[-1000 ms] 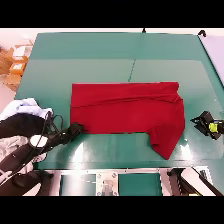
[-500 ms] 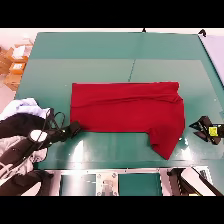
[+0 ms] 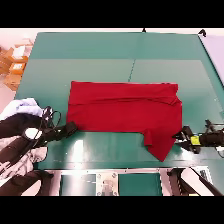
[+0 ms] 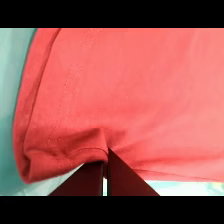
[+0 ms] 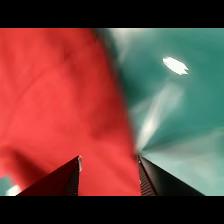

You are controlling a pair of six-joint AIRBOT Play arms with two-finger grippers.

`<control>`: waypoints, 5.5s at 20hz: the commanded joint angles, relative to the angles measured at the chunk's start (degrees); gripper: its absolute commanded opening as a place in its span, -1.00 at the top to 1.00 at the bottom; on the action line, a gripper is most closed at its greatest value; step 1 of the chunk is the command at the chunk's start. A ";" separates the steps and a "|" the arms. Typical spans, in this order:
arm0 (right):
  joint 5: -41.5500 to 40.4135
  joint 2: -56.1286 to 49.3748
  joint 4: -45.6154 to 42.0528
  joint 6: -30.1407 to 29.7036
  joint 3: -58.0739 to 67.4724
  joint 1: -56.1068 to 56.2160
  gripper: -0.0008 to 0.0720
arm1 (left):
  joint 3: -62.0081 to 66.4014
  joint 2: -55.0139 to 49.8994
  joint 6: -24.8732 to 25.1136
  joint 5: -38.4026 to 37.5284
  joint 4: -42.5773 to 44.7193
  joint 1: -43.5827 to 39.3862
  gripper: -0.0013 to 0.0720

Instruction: Fold the shirts.

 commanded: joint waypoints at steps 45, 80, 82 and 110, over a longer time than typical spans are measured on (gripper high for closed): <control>-4.02 -36.98 8.26 -7.54 63.36 15.50 -0.49 | 81.44 -44.52 -9.07 -36.48 38.34 2.75 -0.88; 20.63 -53.68 11.76 -24.28 68.67 15.02 0.93 | 86.49 -44.65 -4.55 -41.62 25.40 -1.40 0.90; 22.64 -50.93 11.78 -22.08 71.17 15.04 0.93 | 83.67 -44.72 -4.50 -32.59 25.42 -7.89 0.90; 28.98 -32.52 16.76 -0.52 82.20 32.94 0.92 | 104.94 -60.54 -0.90 -55.93 15.30 -8.20 0.90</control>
